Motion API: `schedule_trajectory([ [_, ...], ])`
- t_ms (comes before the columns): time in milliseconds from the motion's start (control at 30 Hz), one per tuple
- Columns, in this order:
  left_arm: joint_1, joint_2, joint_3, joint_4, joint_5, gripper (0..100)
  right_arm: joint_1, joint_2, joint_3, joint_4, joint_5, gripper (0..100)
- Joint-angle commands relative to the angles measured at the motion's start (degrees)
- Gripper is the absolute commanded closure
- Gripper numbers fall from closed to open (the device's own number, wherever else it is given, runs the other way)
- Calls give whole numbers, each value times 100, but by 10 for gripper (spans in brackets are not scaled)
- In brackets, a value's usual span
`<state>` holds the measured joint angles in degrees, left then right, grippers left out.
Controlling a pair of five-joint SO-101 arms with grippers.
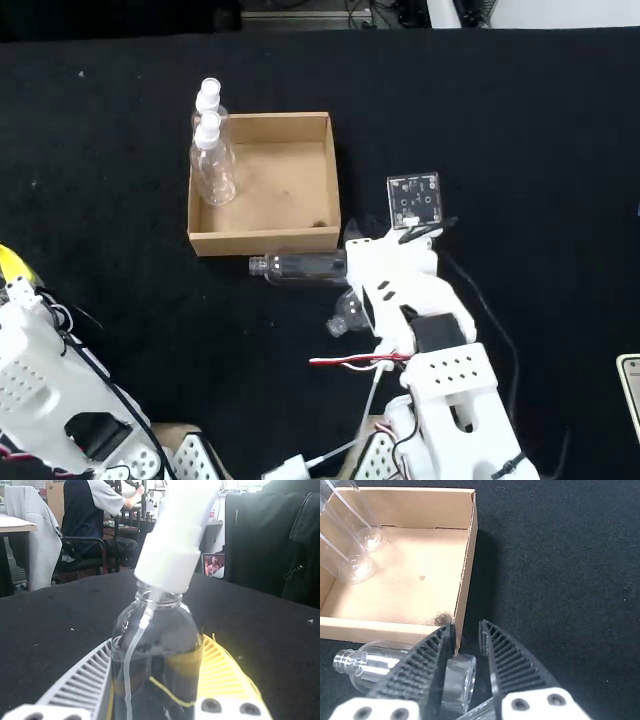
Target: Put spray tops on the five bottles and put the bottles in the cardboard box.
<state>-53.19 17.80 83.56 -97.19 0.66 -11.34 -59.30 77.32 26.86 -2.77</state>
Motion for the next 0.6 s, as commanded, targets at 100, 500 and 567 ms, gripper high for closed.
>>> schedule_trajectory([
  [100, 4, -9, -251, -158, 18, 970, 114, -48, -31, -167, 35, 942],
  [500, -31, 712, -752, -185, 9, 970, 114, -48, -31, -167, 35, 942],
  [567, -40, 791, -752, -185, 9, 970, 114, -48, -31, -167, 35, 942],
])
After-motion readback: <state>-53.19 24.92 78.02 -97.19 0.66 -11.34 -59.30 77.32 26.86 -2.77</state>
